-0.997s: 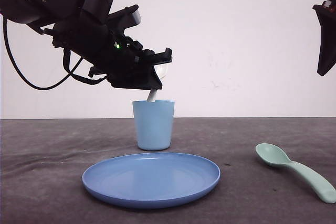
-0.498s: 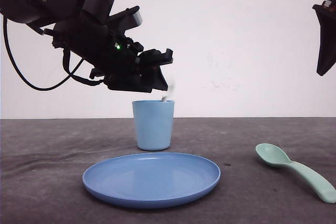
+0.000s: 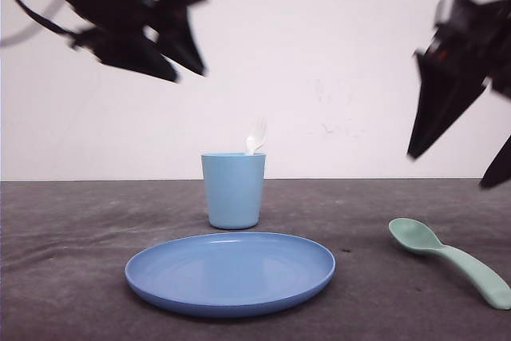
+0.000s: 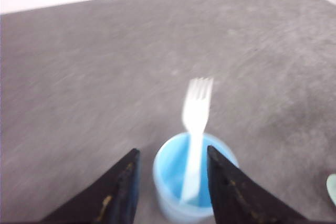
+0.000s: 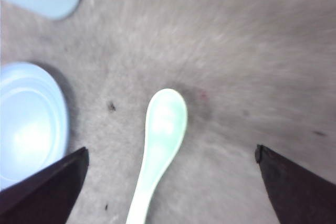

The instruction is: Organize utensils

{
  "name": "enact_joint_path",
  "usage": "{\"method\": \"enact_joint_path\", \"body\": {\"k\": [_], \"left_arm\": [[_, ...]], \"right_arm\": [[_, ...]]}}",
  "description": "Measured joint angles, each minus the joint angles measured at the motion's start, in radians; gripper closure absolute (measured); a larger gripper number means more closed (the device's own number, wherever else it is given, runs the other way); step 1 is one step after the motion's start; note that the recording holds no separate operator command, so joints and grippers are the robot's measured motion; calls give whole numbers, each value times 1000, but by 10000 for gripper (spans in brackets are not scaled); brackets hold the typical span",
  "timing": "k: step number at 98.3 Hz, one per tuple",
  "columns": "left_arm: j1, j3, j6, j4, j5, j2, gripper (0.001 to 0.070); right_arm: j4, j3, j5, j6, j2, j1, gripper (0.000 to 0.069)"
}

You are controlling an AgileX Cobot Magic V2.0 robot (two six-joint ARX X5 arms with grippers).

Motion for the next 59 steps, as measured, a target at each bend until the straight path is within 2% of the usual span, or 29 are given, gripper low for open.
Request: {"method": "enact_joint_path", "body": {"k": [27,35,46,59], "left_arm": [[150,0,-27,-374,-1,-279,477],[198,0,-27,-459,-1,-341,477],[245,0,-27,-531,-1,-417,477],[281,0,-27,-564,-1,-483,477]], "right_arm": [[104,-2,-59,0,175,56,78],[129,-2,-67,0,206,72,106],[156,-2,-67,0,225,93,217],[174,-2,-45,0,225,107,452]]}}
